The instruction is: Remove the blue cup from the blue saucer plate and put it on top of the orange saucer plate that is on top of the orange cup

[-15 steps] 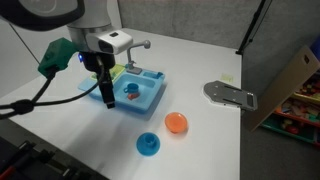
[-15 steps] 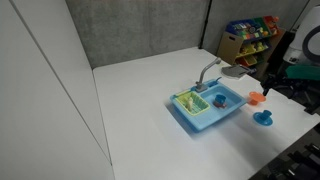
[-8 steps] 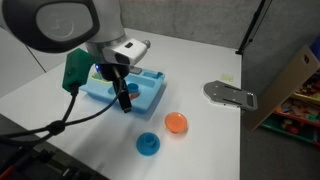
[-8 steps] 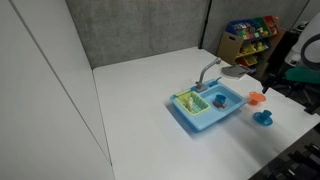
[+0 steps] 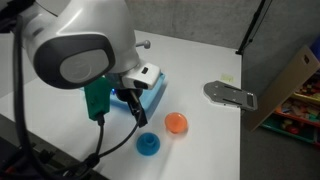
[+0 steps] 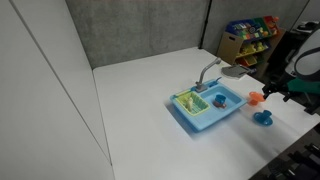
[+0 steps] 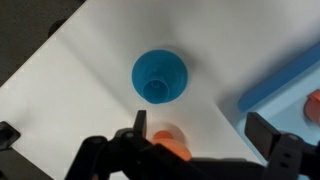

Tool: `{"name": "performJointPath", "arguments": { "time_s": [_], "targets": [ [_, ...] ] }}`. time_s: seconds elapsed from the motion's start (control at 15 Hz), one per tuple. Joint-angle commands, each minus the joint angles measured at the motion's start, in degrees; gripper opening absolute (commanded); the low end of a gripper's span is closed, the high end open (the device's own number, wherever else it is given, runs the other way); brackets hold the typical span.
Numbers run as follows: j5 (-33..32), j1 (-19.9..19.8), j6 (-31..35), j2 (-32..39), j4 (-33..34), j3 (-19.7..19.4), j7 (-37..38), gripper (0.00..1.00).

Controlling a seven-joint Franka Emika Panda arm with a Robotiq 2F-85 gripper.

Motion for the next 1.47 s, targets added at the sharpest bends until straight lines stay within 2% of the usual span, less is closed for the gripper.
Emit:
{"name": "performJointPath", "arguments": {
  "time_s": [0.0, 0.2, 0.53, 1.13, 1.2, 1.33, 1.4],
  "targets": [
    [4.50, -2.67, 0.62, 4.53, 2.37, 1.02, -8.59, 1.00],
    [4.70, -3.70, 3.21, 9.32, 4.17, 0.63, -12.07, 1.00],
    [5.87, -6.41, 6.54, 15.85, 7.85, 2.82, -14.82, 1.00],
    [5.23, -5.40, 9.46, 24.03, 12.46, 2.51, -13.33, 1.00],
    [5.22, -5.27, 9.47, 24.49, 12.73, 2.43, -13.21, 0.75],
    [5.15, -4.83, 9.45, 24.90, 12.85, 2.13, -12.96, 0.66],
    [5.19, -4.67, 9.32, 24.78, 12.72, 2.08, -12.86, 0.56]
  ]
}}
